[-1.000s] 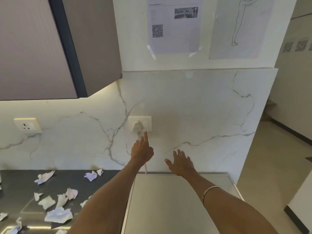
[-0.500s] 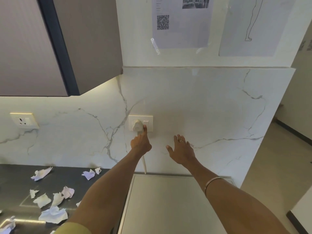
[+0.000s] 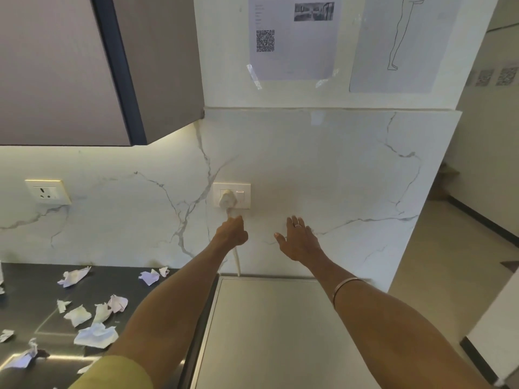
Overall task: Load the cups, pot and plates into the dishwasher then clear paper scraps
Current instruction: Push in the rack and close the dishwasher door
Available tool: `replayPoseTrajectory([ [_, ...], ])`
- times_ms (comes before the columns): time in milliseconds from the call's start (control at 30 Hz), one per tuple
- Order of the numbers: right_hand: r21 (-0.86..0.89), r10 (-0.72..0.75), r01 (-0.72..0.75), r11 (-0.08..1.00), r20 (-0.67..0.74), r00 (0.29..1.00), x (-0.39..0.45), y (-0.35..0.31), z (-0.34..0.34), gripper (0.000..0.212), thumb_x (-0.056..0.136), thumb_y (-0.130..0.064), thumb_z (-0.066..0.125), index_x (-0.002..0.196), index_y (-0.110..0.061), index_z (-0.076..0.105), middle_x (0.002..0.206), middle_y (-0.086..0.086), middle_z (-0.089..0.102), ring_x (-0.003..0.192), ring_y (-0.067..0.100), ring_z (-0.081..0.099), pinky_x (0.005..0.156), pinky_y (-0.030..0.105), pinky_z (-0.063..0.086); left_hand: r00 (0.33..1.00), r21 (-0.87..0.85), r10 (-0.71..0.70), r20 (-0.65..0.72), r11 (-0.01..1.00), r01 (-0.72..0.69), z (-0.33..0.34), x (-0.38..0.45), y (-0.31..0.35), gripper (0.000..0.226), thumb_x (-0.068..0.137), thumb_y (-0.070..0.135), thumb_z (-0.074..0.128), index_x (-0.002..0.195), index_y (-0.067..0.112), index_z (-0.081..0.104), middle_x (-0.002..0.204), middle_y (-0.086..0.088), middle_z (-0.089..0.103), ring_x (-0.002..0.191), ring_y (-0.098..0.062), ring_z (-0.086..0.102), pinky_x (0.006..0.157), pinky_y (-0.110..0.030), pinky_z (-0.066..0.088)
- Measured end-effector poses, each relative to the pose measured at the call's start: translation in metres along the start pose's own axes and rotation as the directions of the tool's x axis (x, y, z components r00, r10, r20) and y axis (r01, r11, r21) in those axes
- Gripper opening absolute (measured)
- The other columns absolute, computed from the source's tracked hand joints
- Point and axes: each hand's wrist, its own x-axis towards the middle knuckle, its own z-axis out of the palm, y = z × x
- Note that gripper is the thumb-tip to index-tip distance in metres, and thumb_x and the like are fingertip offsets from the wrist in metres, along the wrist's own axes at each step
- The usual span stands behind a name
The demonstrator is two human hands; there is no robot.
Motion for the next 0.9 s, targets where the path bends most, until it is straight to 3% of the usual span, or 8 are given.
replayPoseTrajectory([
  [100,0.003,-0.005,0.005,1.0,0.002,1.0,-0.008,-0.003,-0.002,0.074,0.101,-0.05,0.035,0.155,-0.002,0.018,0.163,0.015,0.017,0.151,0.029,0.011,0.121,0.045,0.017,1.0,0.003,-0.006,0.012,1.0,0.006,0.01,-0.018,-0.004,0.041,0.099,0.019,0.043,0.137,0.003,0.044,0.136,-0.019,0.052,0.12,-0.034,0.055,0.096,-0.04,0.046],
  [200,0.019,-0.005,0.006,1.0,-0.009,1.0,-0.02,-0.01,-0.005,0.073,0.101,-0.05,0.036,0.155,-0.003,0.018,0.163,0.014,0.017,0.151,0.029,0.011,0.12,0.045,0.018,0.999,-0.028,0.001,-0.042,1.0,-0.002,0.018,-0.035,-0.008,0.042,0.105,0.028,0.035,0.137,0.002,0.042,0.132,-0.021,0.054,0.118,-0.037,0.056,0.097,-0.045,0.046],
  [400,0.018,-0.006,0.006,1.0,-0.022,1.0,-0.049,-0.018,-0.002,0.067,0.103,-0.045,0.034,0.153,-0.003,0.022,0.162,0.014,0.021,0.151,0.029,0.013,0.121,0.045,0.019,0.968,0.059,0.17,-0.185,0.985,-0.162,0.014,-0.072,-0.001,0.04,0.106,0.016,0.029,0.133,-0.008,0.048,0.138,-0.026,0.046,0.131,-0.037,0.042,0.108,-0.047,0.04],
  [533,0.001,0.014,-0.014,1.0,-0.023,1.0,-0.073,-0.026,0.001,0.066,0.103,-0.044,0.033,0.153,-0.001,0.023,0.161,0.015,0.022,0.15,0.031,0.015,0.121,0.045,0.019,0.96,0.108,0.207,-0.189,0.976,-0.189,0.016,-0.095,0.0,0.042,0.106,0.016,0.029,0.136,-0.009,0.046,0.146,-0.027,0.04,0.139,-0.038,0.034,0.113,-0.047,0.034],
  [900,0.014,-0.009,0.009,1.0,0.009,1.0,-0.166,-0.031,-0.009,0.067,0.103,-0.045,0.033,0.152,0.0,0.024,0.161,0.015,0.022,0.149,0.032,0.017,0.119,0.046,0.022,0.993,0.021,0.075,-0.094,0.997,-0.074,0.033,-0.18,-0.006,0.043,0.101,0.018,0.037,0.136,-0.007,0.038,0.143,-0.022,0.04,0.134,-0.036,0.035,0.11,-0.045,0.032],
])
